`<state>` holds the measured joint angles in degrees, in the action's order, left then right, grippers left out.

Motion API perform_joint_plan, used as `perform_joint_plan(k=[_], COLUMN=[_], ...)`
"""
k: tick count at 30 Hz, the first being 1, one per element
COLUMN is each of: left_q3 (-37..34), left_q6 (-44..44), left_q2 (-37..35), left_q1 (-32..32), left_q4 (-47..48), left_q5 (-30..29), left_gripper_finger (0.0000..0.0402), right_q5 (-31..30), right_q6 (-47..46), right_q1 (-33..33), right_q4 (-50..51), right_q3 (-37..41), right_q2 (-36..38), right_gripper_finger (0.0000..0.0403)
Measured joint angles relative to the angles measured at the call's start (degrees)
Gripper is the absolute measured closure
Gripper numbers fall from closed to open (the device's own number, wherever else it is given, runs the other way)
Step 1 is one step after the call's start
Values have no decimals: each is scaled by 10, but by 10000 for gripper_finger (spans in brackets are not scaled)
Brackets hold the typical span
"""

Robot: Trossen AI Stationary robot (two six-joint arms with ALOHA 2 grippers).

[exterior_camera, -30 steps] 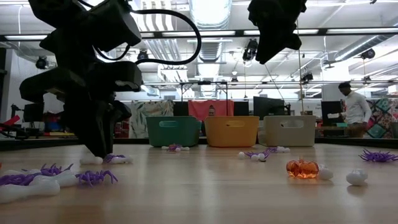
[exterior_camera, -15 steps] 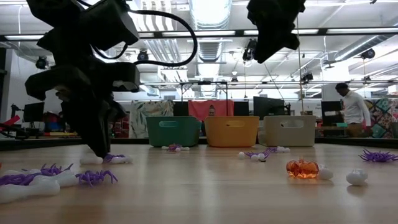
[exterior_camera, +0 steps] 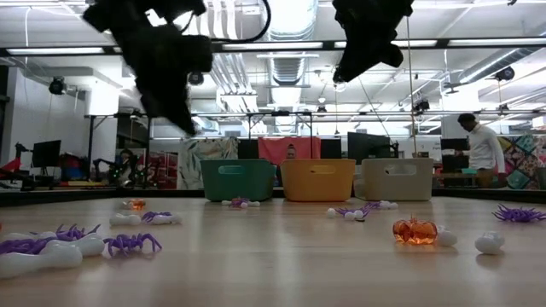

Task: Sort Halloween decoration
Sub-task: Put the white bone toy into the blue bin

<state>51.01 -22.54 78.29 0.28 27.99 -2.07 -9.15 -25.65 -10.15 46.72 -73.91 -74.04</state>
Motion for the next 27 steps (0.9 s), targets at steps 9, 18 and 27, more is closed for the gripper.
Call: perform_joint_plan(k=[9, 18, 27], left_q3=[104, 176, 292], left_q6=[107, 183, 292], left_q2=[27, 112, 254], left_q1=[193, 318, 344], left_q4=[17, 18, 57], left_q5=[-5, 15, 48], left_gripper_finger=[401, 401, 401], right_q5=[0, 0, 0], right_q6=[-25, -79, -135], right_q1=[0, -1, -22], right_q4=[-25, -25, -25], right_q3=[0, 0, 0], right_q2=[0, 0, 0], right_gripper_finger=[312, 312, 312])
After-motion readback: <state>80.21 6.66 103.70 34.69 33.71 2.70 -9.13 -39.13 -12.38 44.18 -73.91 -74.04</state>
